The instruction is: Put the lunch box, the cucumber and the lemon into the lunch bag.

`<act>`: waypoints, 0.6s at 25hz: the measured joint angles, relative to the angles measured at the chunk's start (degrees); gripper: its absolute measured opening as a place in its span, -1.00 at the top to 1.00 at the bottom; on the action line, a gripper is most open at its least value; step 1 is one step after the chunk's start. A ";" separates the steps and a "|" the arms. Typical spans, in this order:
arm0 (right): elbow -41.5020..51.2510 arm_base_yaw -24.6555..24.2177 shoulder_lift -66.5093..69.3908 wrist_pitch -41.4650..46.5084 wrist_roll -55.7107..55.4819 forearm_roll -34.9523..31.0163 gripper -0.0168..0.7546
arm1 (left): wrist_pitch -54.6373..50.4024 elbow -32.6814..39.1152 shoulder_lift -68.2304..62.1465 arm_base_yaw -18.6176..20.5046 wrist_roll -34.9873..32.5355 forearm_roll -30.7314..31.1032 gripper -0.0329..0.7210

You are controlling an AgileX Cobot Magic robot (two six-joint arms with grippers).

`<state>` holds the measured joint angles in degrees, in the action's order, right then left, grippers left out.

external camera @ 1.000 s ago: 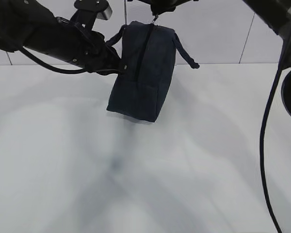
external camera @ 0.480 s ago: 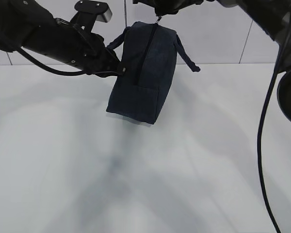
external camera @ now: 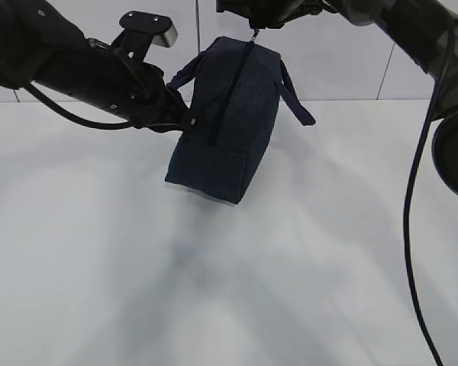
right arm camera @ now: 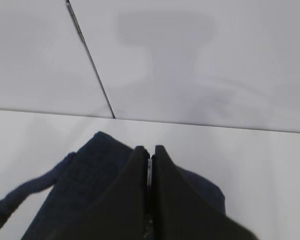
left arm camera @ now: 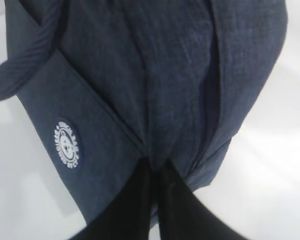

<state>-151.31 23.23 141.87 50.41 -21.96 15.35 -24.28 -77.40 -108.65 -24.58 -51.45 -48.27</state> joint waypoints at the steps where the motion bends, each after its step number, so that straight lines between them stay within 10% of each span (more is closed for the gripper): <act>1: 0.00 -0.29 0.00 -0.82 0.02 -0.18 0.96 | 0.00 0.26 0.00 0.00 0.00 0.00 0.94; 15: 0.00 -2.87 2.81 -6.24 -0.16 -2.68 0.96 | -4.54 1.02 0.00 0.00 0.00 0.17 0.94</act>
<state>-151.31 20.36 144.68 44.18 -22.11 12.66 -28.82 -76.38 -108.65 -24.58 -51.45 -48.10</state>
